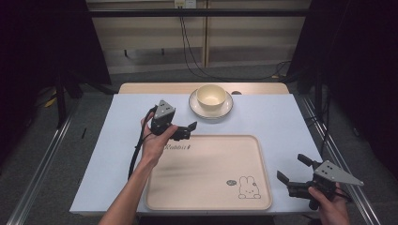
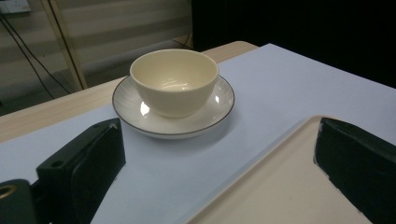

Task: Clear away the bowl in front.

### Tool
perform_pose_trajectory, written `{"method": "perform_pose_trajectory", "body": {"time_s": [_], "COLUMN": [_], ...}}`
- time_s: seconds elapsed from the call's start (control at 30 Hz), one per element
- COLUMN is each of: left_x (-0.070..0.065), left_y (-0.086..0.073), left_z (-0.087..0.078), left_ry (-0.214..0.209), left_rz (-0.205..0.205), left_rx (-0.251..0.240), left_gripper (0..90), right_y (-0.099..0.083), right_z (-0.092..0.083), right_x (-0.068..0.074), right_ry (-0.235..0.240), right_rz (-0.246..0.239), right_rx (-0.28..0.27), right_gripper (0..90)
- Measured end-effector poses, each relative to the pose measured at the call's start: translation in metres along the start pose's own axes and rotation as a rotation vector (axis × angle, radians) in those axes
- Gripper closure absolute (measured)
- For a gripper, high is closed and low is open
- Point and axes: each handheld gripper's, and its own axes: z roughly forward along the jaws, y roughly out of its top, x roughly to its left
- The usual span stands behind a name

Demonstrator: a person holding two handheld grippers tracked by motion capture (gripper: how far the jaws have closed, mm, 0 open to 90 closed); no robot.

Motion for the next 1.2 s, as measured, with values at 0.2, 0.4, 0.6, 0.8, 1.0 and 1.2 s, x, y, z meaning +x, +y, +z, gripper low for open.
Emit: {"method": "perform_pose_trajectory", "body": {"time_s": [0.2,0.4,0.6,0.8,1.0,1.2], "left_x": [0.001,0.005,0.01,0.018,0.024,0.033], "left_y": [0.01,0.018,0.024,0.031,0.038,0.049], "left_z": [0.016,0.028,0.042,0.059,0.071,0.086], "left_ry": [0.013,0.014,0.059,0.071,0.092,0.094], "left_rz": [0.014,-0.014,0.016,0.006,-0.011,-0.092], "left_rx": [0.011,0.025,0.028,0.03,0.065,0.093], "left_gripper": [2.7,2.8,4.9,5.4,5.4,4.4], "right_y": [0.0,0.001,0.001,0.001,0.0,0.001], "right_z": [0.0,-0.001,-0.001,-0.001,0.0,0.0], "right_x": [0.0,0.0,0.0,0.0,0.0,0.0], "right_ry": [0.001,0.007,0.007,0.006,0.007,0.012], "right_rz": [-0.001,0.012,0.01,0.007,-0.003,-0.004], "right_rx": [-0.001,-0.008,-0.014,-0.011,-0.012,-0.017], "right_gripper": [1.6,1.6,1.6,1.6,1.6,1.7]}}
